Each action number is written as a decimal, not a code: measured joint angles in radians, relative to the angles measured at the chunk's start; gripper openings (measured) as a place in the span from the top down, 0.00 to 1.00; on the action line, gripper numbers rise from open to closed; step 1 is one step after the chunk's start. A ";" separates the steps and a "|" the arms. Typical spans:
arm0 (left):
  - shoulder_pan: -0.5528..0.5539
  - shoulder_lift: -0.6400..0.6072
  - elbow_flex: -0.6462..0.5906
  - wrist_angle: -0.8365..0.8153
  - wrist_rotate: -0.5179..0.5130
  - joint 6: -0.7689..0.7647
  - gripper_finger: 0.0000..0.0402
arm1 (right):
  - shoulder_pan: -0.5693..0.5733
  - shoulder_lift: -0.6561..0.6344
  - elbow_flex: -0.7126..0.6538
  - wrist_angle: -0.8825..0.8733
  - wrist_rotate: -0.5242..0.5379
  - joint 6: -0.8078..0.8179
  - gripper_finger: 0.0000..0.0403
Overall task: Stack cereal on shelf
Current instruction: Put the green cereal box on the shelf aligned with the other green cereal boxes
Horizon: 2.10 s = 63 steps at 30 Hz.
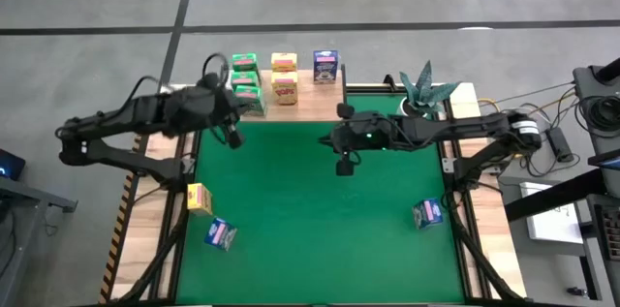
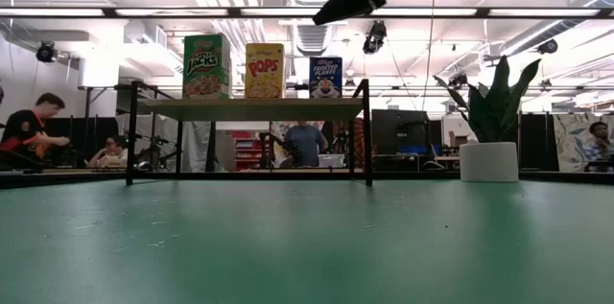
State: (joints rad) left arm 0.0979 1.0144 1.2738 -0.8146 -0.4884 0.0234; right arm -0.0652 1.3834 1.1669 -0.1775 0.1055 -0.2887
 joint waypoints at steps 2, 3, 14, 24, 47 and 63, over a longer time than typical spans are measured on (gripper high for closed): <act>0.071 0.037 0.042 -0.043 0.038 0.001 1.00 | 0.001 -0.028 -0.053 0.054 0.000 0.001 0.98; 0.105 0.053 0.057 -0.058 0.051 0.009 1.00 | 0.002 -0.041 -0.078 0.083 0.000 0.001 0.98; 0.315 0.177 0.094 -0.085 0.149 0.066 1.00 | 0.002 -0.139 -0.302 0.327 -0.001 0.000 0.98; 0.323 0.230 0.093 -0.100 0.151 0.041 1.00 | 0.002 -0.146 -0.320 0.347 -0.001 -0.011 0.98; 0.323 0.228 0.093 -0.130 0.147 -0.163 1.00 | 0.002 -0.145 -0.320 0.335 -0.001 -0.009 0.98; 0.323 0.195 0.092 -0.146 0.130 -0.209 1.00 | 0.002 -0.144 -0.320 0.321 -0.001 -0.009 0.98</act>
State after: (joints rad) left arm 0.4210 1.2091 1.3655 -0.9607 -0.3588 -0.1852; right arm -0.0635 1.2392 0.8467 0.1432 0.1047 -0.2974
